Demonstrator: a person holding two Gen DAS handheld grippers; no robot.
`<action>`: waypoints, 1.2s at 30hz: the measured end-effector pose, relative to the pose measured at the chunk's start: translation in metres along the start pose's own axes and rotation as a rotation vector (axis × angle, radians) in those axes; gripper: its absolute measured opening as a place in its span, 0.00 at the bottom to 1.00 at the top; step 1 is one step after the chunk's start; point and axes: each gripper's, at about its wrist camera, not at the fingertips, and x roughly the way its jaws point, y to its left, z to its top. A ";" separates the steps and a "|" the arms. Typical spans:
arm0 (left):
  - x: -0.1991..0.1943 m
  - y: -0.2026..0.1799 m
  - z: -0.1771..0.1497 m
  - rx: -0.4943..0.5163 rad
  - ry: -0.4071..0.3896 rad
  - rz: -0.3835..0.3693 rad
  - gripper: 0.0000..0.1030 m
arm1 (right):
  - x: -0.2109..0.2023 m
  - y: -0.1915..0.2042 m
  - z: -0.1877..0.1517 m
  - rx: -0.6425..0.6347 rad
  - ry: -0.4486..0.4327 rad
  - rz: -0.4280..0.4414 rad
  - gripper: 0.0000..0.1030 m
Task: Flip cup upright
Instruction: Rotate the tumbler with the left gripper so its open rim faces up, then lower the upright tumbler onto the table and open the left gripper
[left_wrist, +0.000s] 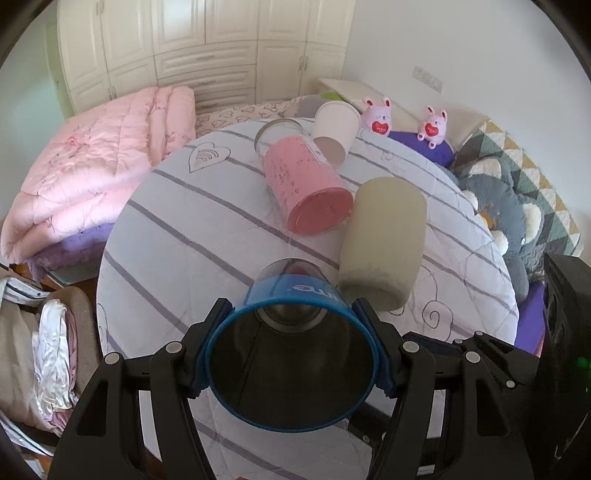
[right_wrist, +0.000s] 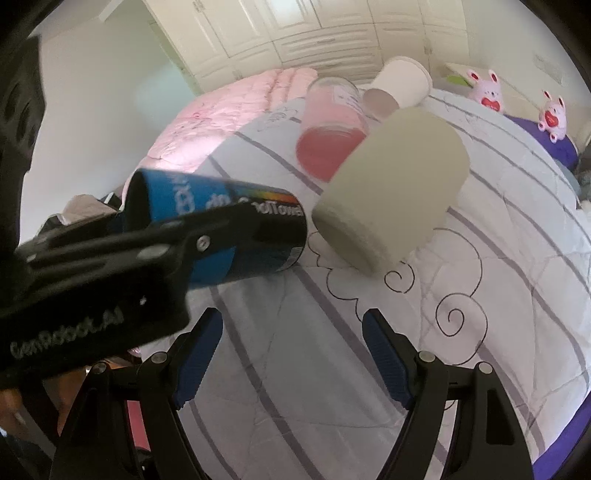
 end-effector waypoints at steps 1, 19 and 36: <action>0.000 0.000 0.000 -0.003 -0.003 0.000 0.66 | 0.000 -0.001 0.001 0.007 -0.002 -0.002 0.77; -0.002 -0.007 0.014 0.011 -0.042 0.010 0.66 | 0.003 -0.001 0.006 0.024 -0.009 -0.014 0.77; 0.004 -0.007 0.019 0.013 -0.039 0.008 0.67 | 0.004 -0.009 0.012 0.047 -0.017 -0.015 0.77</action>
